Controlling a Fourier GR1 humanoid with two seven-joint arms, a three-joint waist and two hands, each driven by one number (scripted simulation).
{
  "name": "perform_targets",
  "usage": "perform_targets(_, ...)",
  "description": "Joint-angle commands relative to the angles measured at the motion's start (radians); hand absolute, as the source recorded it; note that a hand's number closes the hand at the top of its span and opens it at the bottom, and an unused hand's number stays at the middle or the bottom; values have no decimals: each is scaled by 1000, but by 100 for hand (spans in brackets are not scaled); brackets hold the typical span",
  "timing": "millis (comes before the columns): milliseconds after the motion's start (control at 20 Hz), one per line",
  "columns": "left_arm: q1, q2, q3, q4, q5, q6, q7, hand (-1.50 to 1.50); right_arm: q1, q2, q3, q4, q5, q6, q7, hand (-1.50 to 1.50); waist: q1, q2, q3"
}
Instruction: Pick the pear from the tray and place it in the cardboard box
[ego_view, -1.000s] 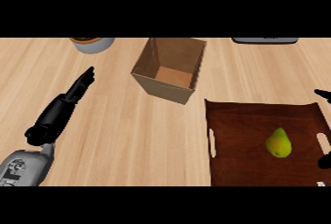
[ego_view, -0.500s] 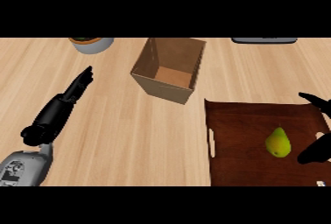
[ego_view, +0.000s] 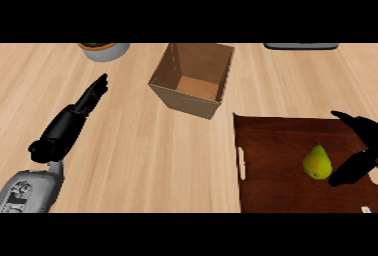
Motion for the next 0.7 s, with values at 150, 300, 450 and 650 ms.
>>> perform_targets(150,7,-9,47,-71,-13,-44,55,0,43,65,-12,17,99,14,-29,-150,-1,-1,0)
perform_targets(300,-56,-12,78,29,-5,-83,11,0,25,57,-47,116,126,10,-154,-150,-2,0,0)
perform_targets(450,14,-72,36,-55,-56,-37,40,0,54,120,-35,78,167,-24,-140,-150,-1,-1,0)
perform_targets(650,30,-73,60,1,-76,-51,-23,0,16,177,-15,85,199,-9,-95,-150,0,0,0)
